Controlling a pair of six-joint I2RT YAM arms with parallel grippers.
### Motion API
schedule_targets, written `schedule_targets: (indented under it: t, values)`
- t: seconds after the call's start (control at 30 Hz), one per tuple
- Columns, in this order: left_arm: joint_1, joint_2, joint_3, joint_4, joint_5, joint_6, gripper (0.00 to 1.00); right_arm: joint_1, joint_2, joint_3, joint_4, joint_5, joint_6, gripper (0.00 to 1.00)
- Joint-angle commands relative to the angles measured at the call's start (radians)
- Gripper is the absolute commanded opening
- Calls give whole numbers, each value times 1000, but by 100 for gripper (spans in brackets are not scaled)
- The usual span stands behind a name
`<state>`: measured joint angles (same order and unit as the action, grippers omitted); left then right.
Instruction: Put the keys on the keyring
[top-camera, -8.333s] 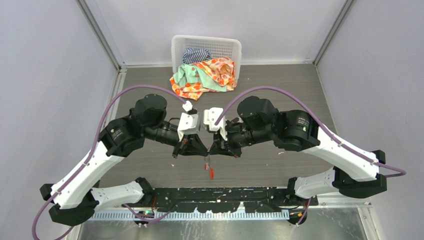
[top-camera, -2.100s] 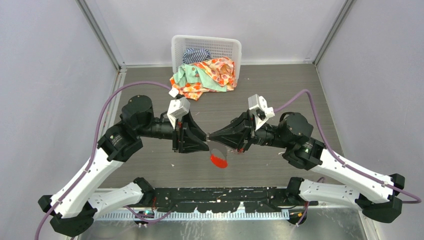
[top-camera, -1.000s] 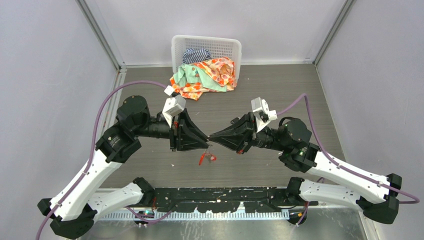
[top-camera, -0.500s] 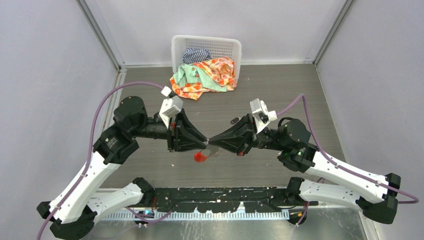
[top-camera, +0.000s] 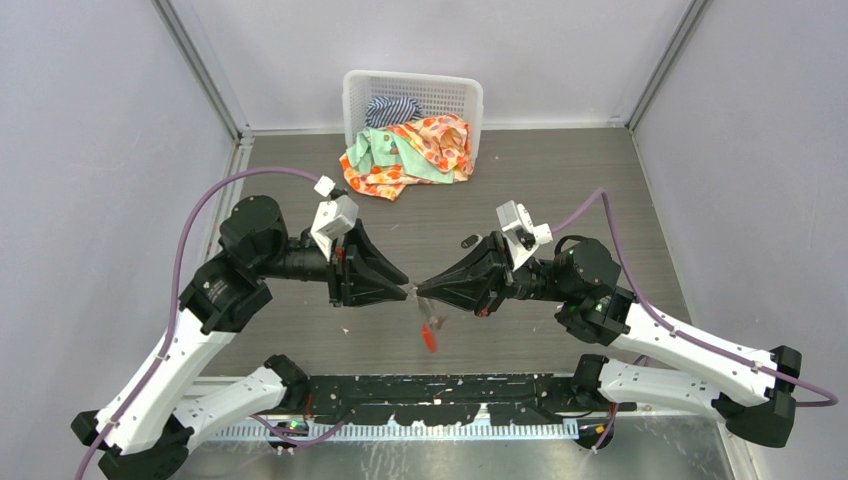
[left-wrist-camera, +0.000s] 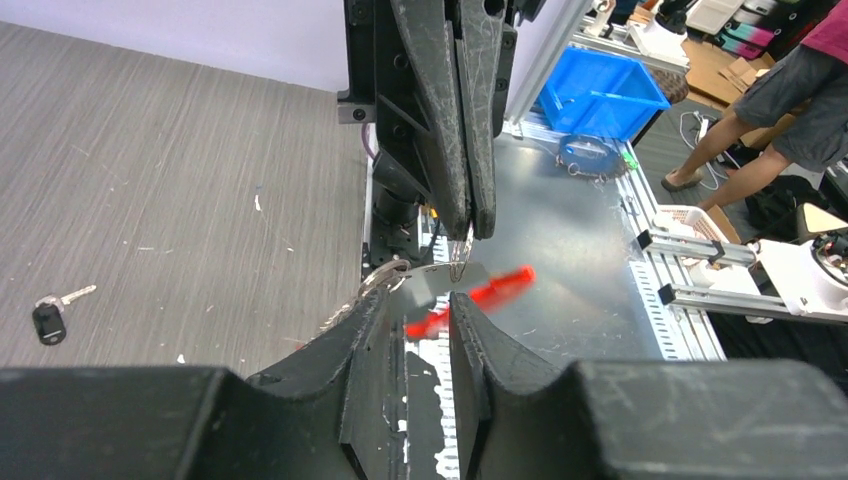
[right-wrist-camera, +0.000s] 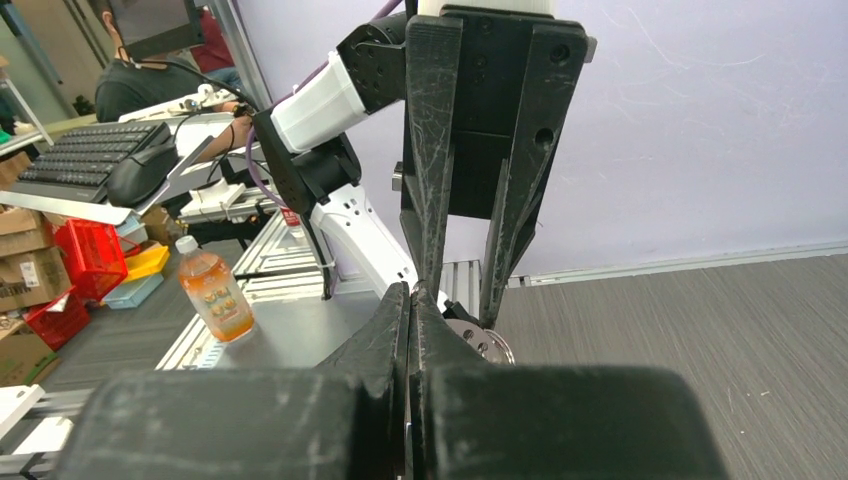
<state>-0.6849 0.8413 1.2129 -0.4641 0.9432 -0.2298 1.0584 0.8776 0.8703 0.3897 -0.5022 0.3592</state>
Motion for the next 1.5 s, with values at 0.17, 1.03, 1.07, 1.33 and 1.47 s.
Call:
schedule_targets:
  t: [0.17, 1.03, 1.07, 1.33, 1.47]
  values:
    - [5, -2, -22, 61, 74, -42, 28, 4, -6, 10, 88, 3, 14, 1]
    - [5, -8, 2, 1, -34, 60, 0, 4, 2, 24, 53, 33, 22, 9]
    - [5, -7, 8, -22, -45, 88, 0, 4, -11, 30, 15, 44, 15, 17]
    - [3, 28, 74, -231, -27, 313, 0, 2, 23, 357, -681, 99, -255, 50]
    - [3, 52, 94, -246, -15, 324, 0, 1, 120, 514, -912, 98, -414, 54]
